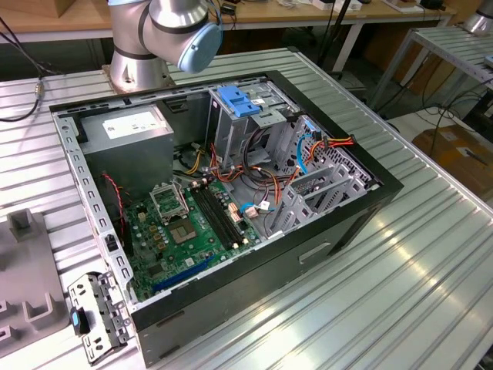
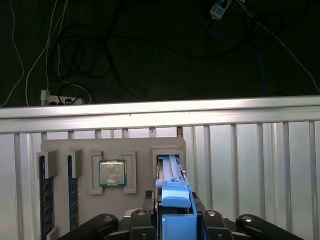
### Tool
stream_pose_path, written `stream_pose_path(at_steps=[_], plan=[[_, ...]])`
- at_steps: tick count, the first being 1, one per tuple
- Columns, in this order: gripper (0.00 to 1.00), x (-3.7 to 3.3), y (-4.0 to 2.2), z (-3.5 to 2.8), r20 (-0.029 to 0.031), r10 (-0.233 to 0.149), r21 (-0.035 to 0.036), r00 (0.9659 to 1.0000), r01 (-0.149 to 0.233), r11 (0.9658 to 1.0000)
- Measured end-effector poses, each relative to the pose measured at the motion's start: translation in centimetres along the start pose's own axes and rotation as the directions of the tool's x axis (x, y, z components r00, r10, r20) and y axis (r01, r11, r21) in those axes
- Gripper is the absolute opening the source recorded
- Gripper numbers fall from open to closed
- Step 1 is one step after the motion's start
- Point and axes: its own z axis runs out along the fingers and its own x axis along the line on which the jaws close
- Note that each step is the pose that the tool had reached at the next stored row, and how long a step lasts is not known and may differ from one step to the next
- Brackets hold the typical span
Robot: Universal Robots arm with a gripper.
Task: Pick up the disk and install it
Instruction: 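Pick up the disk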
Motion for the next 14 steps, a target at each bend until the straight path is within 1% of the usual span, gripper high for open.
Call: stream_pose_path(at_steps=[3, 14], plan=[[0.37, 0.00, 0.01, -0.42, -0.0023, 0.000, 0.0001, 1.0000, 0.000, 1.0000], [0.37, 0.00, 0.02, -1.62, -0.0079, 0.000, 0.0006, 1.0000, 0.000, 1.0000]])
